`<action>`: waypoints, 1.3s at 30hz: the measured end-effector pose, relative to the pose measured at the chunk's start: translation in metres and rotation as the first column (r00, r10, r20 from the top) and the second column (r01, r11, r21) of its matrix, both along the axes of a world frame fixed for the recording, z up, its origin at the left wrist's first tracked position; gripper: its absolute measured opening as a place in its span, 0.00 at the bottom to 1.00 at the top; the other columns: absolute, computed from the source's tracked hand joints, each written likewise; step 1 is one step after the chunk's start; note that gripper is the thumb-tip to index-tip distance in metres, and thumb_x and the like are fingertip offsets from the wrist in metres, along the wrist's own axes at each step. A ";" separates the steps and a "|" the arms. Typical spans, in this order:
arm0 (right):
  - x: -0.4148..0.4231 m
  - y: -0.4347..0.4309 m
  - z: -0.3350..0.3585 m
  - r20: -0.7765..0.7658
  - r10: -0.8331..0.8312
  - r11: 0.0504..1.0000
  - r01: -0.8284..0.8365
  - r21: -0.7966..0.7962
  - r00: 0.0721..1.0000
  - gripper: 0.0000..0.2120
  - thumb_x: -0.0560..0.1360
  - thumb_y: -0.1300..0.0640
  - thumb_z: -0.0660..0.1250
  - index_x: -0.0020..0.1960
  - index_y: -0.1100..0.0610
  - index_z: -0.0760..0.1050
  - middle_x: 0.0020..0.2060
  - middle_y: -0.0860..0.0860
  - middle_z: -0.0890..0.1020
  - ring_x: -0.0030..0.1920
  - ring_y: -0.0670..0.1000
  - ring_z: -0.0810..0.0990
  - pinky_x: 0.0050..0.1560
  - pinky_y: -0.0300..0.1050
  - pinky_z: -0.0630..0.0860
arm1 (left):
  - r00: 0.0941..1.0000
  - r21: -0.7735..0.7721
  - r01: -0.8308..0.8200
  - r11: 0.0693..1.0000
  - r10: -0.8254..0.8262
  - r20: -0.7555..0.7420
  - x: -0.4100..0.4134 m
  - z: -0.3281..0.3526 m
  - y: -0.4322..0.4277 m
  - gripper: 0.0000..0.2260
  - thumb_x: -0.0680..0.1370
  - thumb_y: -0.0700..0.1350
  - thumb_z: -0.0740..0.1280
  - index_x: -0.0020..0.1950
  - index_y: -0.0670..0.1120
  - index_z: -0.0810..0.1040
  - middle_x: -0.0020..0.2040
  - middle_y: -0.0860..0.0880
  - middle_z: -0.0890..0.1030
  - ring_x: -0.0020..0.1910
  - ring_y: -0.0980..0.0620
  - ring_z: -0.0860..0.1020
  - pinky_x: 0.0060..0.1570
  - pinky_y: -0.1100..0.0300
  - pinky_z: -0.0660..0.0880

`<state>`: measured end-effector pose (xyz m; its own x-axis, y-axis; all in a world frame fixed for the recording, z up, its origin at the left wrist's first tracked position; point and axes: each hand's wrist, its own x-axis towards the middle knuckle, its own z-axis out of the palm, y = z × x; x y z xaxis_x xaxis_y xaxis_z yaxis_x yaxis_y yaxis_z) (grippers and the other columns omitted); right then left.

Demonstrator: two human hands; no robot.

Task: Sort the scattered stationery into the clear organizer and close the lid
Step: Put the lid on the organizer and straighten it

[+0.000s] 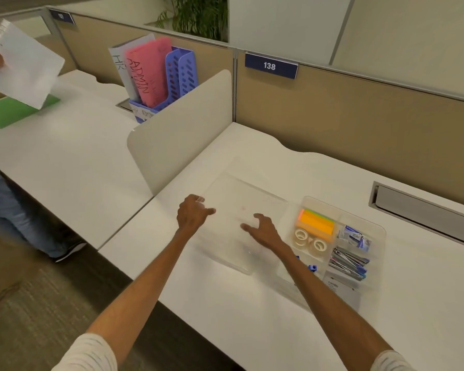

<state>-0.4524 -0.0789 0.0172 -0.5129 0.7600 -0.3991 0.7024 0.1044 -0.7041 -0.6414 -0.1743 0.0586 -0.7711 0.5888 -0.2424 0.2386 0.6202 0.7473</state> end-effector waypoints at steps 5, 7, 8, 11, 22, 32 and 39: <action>-0.002 0.015 0.046 -0.271 -0.161 0.986 0.143 -0.084 0.949 0.29 0.77 0.37 0.61 0.72 0.52 0.66 0.72 0.53 0.69 0.70 0.54 0.70 0.70 0.51 0.67 | 0.997 0.242 0.071 0.968 -0.066 -0.029 0.040 0.037 0.020 0.12 0.70 0.46 0.72 0.52 0.49 0.77 0.44 0.52 0.84 0.32 0.53 0.84 0.46 0.50 0.82; 0.000 0.017 0.065 -0.373 -0.213 0.975 0.168 -0.148 0.903 0.29 0.77 0.35 0.57 0.72 0.50 0.64 0.73 0.51 0.67 0.71 0.54 0.68 0.69 0.57 0.68 | 0.992 0.292 0.118 0.949 -0.102 -0.069 0.062 0.049 0.028 0.10 0.72 0.46 0.70 0.52 0.50 0.78 0.46 0.53 0.84 0.34 0.52 0.84 0.46 0.50 0.82; 0.003 0.017 0.075 -0.407 -0.237 0.968 0.178 -0.178 0.882 0.29 0.77 0.34 0.56 0.73 0.49 0.63 0.74 0.50 0.65 0.72 0.55 0.67 0.67 0.59 0.70 | 0.988 0.312 0.145 0.939 -0.122 -0.092 0.074 0.053 0.032 0.09 0.73 0.46 0.69 0.53 0.50 0.78 0.48 0.53 0.84 0.37 0.51 0.84 0.47 0.50 0.81; 0.018 0.019 0.094 -0.448 -0.348 0.928 0.232 -0.293 0.823 0.32 0.77 0.32 0.54 0.75 0.48 0.59 0.76 0.51 0.61 0.73 0.58 0.64 0.61 0.60 0.72 | 0.970 0.362 0.235 0.902 -0.192 -0.149 0.108 0.057 0.037 0.09 0.76 0.46 0.67 0.55 0.48 0.78 0.52 0.52 0.83 0.45 0.51 0.82 0.47 0.55 0.80; 0.074 0.014 0.097 -0.434 -0.556 0.829 0.436 -0.351 0.709 0.24 0.77 0.53 0.64 0.70 0.58 0.66 0.61 0.55 0.76 0.60 0.56 0.77 0.50 0.51 0.77 | 0.788 0.488 0.510 0.709 -0.612 0.067 0.187 0.040 0.023 0.27 0.69 0.43 0.72 0.67 0.47 0.72 0.62 0.51 0.76 0.57 0.56 0.75 0.51 0.64 0.74; 0.139 0.001 0.087 -0.587 -0.633 0.774 0.421 -0.473 0.505 0.21 0.80 0.60 0.62 0.72 0.60 0.66 0.64 0.56 0.76 0.58 0.58 0.80 0.43 0.49 0.83 | 0.946 0.150 0.198 0.969 -0.229 0.231 0.184 0.001 0.020 0.20 0.79 0.49 0.63 0.69 0.46 0.70 0.70 0.45 0.70 0.70 0.46 0.67 0.68 0.50 0.66; 0.180 -0.003 0.084 -0.657 -0.584 0.812 0.334 -0.479 0.477 0.22 0.79 0.55 0.65 0.71 0.58 0.67 0.63 0.54 0.79 0.58 0.57 0.82 0.55 0.60 0.80 | 0.944 -0.014 0.188 0.982 -0.177 0.278 0.166 -0.020 0.024 0.30 0.78 0.57 0.63 0.72 0.40 0.63 0.70 0.40 0.71 0.68 0.40 0.70 0.66 0.48 0.68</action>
<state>-0.2726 -0.0823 0.1013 -0.3155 0.9126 -0.2599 -0.2024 -0.3323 -0.9212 -0.4758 -0.1504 0.0388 -0.5515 0.6988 -0.4556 0.1393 0.6156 0.7756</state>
